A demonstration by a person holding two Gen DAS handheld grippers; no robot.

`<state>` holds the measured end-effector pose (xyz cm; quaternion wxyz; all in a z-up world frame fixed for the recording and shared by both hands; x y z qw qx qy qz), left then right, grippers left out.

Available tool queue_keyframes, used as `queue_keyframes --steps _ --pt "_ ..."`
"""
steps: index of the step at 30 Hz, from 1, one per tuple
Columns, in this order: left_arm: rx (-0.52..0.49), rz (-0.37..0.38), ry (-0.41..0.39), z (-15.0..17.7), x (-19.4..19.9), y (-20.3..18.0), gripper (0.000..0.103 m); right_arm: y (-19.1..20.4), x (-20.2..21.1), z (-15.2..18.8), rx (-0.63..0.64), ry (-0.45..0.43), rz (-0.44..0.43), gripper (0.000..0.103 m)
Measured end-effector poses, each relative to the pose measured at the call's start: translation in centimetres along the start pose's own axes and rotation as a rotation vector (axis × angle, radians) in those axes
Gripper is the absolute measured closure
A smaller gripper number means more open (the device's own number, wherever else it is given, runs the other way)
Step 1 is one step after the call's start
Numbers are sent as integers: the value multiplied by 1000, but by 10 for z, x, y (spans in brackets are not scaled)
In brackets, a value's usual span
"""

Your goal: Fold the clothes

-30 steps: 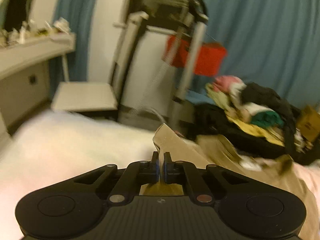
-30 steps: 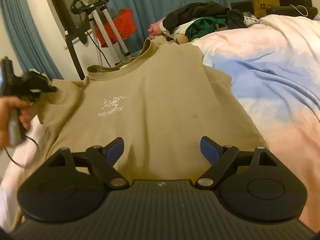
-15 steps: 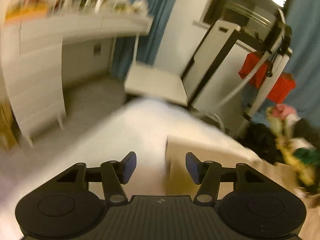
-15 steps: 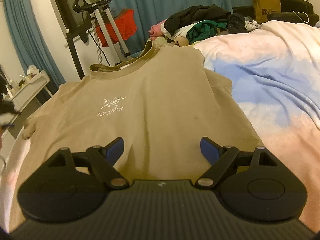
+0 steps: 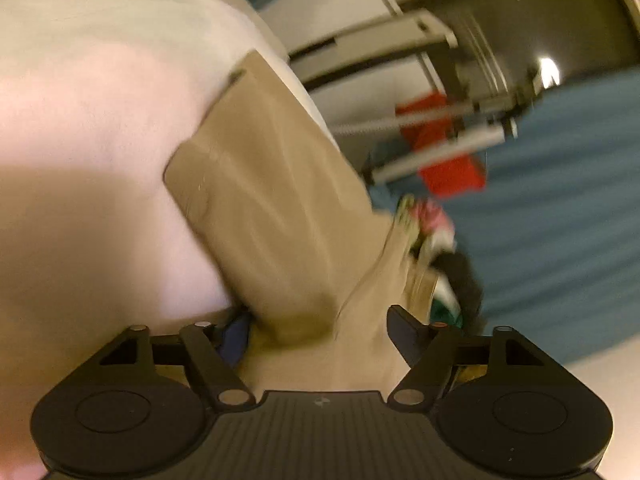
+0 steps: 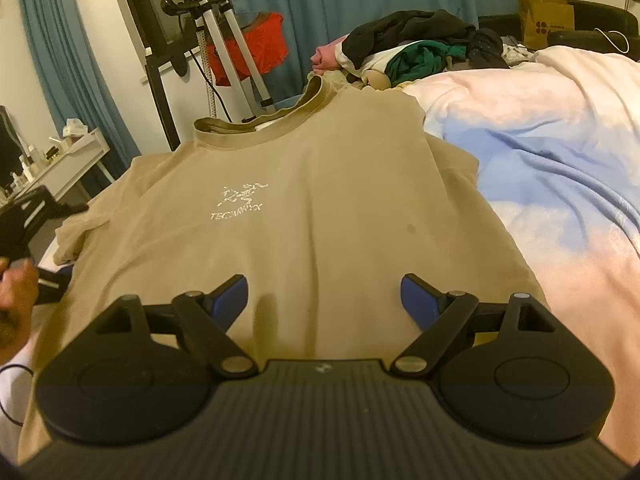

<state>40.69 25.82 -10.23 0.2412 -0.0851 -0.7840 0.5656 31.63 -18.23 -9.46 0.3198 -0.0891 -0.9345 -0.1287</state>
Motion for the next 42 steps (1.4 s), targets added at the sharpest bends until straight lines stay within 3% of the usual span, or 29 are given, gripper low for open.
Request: queue_keyframes --steps 1,4,6,9,13,15,18,20,21,25,30,36,42 --pt "49 9 -24 -3 1 4 53 0 -1 0 -1 2 0 18" --pt "109 -27 -107 -18 14 18 91 1 -3 2 2 8 2 18" --pt "99 -38 -130 -28 27 20 97 1 -6 3 -1 15 3 18" --pt "64 -65 -147 -43 48 16 98 1 -8 4 -3 18 6 18" --pt "-48 -181 -87 -69 71 11 96 1 -8 3 6 11 11 18" --pt "-139 -257 -108 -79 76 3 93 2 -7 4 17 4 15 18" --pt "-357 -398 -147 -87 74 -9 84 1 -7 4 26 -2 19 18" --pt "-473 -458 -125 -82 77 -15 71 0 -6 4 29 -9 22 18" --pt "-515 -474 -108 -76 81 -18 61 0 -5 3 27 -14 21 18" --pt "-703 -458 -56 -24 95 -53 46 -1 0 -2 16 -39 10 18" --pt "-894 -340 -34 63 117 -119 35 -1 15 -10 25 -101 -6 18" --pt "-1027 -195 -19 167 144 -173 30 -2 47 -19 51 -199 -21 18" --pt "-1070 -130 8 228 176 -167 29 -15 91 -21 42 -294 -32 18"
Point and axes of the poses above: each gripper's, at about its wrist camera, not at the fingertips, and x roughly against the way its jaws point, y to its left, z to its underside, the point moved 5 cm from there along -x, roughly the way its jaws point, and after that the axes turned 12 degrees about z, right-handed, at the moved point
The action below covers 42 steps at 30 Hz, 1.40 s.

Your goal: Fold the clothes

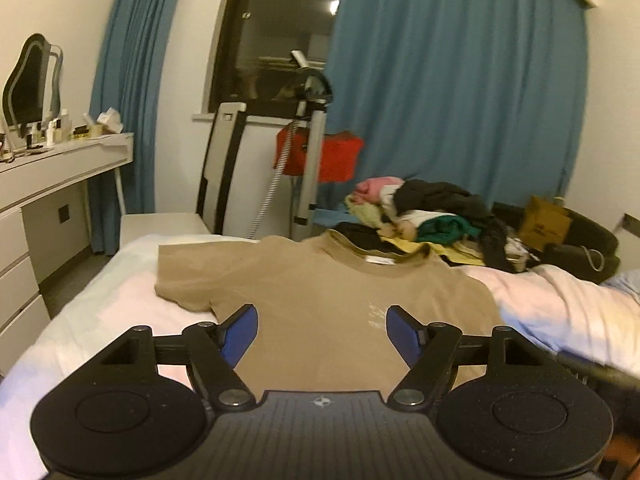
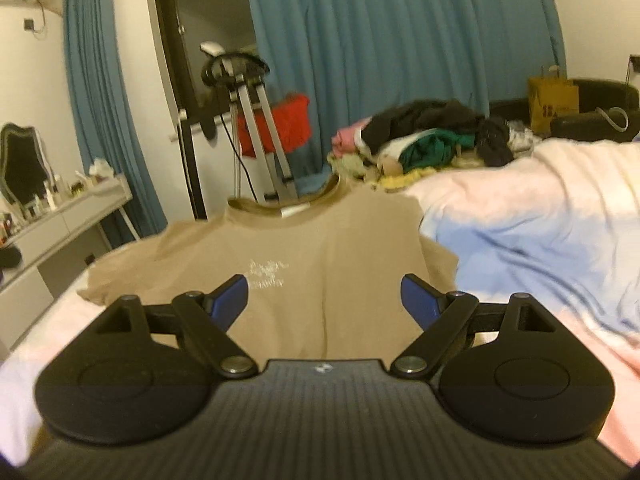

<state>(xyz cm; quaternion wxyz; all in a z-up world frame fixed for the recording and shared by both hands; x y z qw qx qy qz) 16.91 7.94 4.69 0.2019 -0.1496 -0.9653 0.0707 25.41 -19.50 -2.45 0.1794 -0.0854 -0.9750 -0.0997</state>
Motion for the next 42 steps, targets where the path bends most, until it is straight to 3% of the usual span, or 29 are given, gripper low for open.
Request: queue_keyframes --steps 4,6,12,26,33,39,42 --pt "-3 -4 21 34 5 8 29 -7 22 -6 -32 -28 -3 18" --pt "48 8 50 43 3 16 29 -8 28 -9 -40 -31 -8 18" --pt "-19 -69 9 42 21 16 25 -10 40 -13 -35 -52 -6 18" --pt "21 -57 31 52 15 9 21 -44 21 -22 -192 -12 -12 19" --pt "17 -79 80 65 -4 8 20 -68 -25 -39 -210 -12 -14 19" --pt "61 -75 92 69 -24 17 20 -119 -111 -23 -330 141 29 23" --pt "71 -68 88 67 -35 22 19 -126 -140 -18 -364 158 -14 25"
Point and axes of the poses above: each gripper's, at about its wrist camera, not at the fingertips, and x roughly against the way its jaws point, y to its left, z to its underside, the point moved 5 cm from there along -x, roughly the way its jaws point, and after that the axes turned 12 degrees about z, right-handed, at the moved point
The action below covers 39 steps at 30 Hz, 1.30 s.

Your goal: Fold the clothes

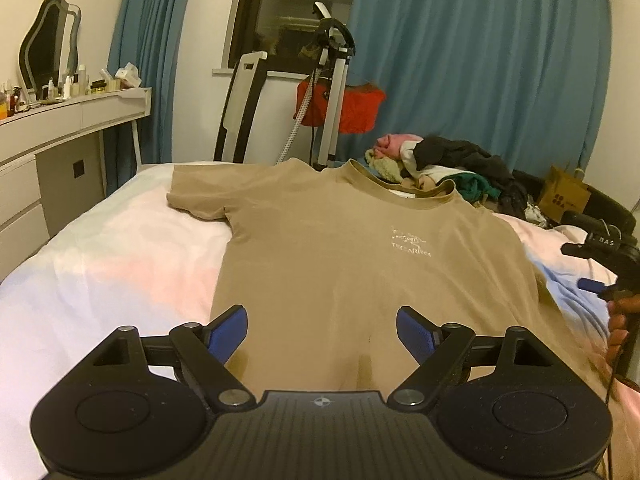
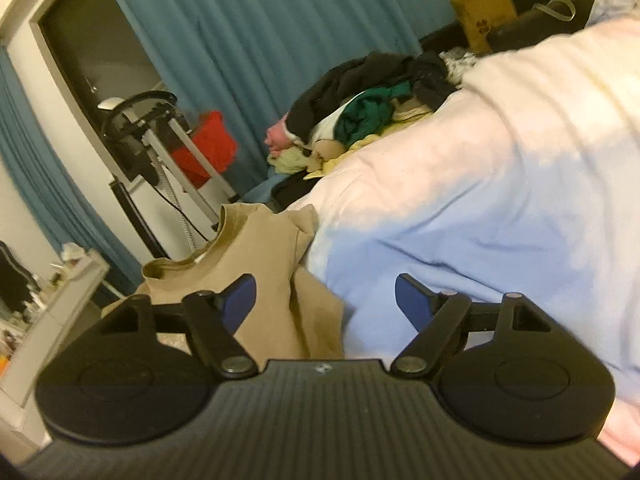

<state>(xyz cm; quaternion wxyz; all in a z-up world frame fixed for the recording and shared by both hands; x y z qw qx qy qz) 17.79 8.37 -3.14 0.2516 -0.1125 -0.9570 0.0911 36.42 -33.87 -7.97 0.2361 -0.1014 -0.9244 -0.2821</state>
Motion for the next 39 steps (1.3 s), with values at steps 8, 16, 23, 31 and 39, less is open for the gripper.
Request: queue_keyframes --steps 8,16,23,31,39 --pt "17 24 14 -5 -43 6 19 21 -64 20 57 89 -20 43" --pt "50 59 8 -7 -58 11 19 65 -44 32 353 -81 233 93" --pt "80 79 -11 -4 -60 19 19 158 -22 81 692 -191 120 94" --pt "137 75 4 3 -64 22 19 197 -27 152 1028 -136 37 92" --pt "156 85 29 9 -74 16 19 165 12 81 485 -86 -228 44"
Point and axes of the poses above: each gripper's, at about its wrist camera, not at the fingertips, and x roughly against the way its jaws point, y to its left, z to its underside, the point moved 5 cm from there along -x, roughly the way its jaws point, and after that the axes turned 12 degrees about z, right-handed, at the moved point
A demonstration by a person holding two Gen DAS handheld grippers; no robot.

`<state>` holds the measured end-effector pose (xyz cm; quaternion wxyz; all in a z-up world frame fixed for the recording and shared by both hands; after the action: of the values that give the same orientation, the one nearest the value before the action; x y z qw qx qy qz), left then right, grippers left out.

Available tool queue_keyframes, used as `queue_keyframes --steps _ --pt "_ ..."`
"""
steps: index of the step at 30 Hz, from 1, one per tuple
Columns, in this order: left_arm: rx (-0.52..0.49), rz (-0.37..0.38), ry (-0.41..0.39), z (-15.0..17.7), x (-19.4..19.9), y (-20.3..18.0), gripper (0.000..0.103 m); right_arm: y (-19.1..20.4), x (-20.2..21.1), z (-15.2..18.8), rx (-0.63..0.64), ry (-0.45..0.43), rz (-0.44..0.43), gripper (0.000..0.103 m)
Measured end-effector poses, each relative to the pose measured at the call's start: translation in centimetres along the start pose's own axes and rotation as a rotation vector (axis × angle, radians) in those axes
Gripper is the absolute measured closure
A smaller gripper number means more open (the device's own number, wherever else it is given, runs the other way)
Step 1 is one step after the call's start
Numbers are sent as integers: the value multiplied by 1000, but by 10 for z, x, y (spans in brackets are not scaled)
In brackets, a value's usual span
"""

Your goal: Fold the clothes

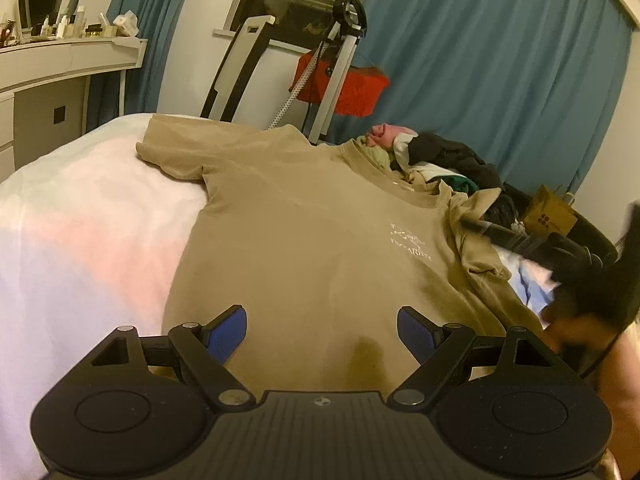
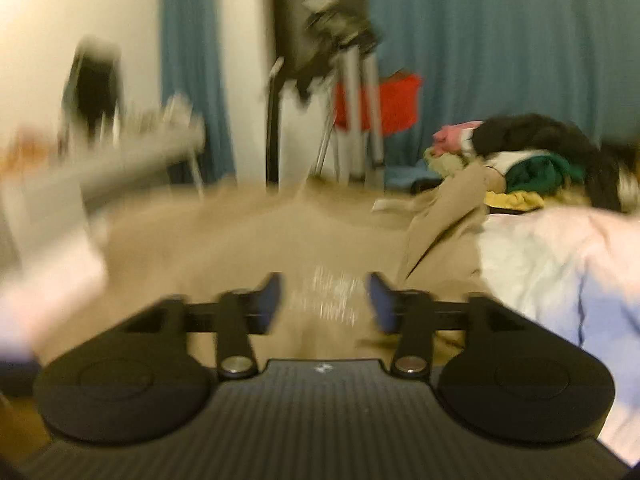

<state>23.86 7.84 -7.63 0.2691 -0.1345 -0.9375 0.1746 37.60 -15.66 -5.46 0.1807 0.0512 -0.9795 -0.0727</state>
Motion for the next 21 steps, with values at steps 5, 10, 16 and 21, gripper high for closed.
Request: queue_keyframes --steps 5,10,16,21 --pt "-6 10 15 6 -3 -4 19 -86 -13 -12 -484 41 96 42" --pt "-44 17 23 12 -6 -11 19 -118 -50 20 -602 191 126 47" --pt "-75 20 34 18 -11 -15 19 -105 -77 7 -540 212 101 91" --pt "-102 22 40 19 -14 -16 19 -142 -59 -35 -519 130 203 94"
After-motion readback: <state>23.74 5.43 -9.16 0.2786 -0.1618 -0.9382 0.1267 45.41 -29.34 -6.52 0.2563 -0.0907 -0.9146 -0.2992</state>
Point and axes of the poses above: each gripper's, at about its wrist camera, not at the fingertips, and x roughly against the way its jaws point, y to its left, z to its underside, the point moved 5 cm from there along -x, roughly the way its jaws point, and after that the axes turned 12 degrees about z, right-handed, at the moved point
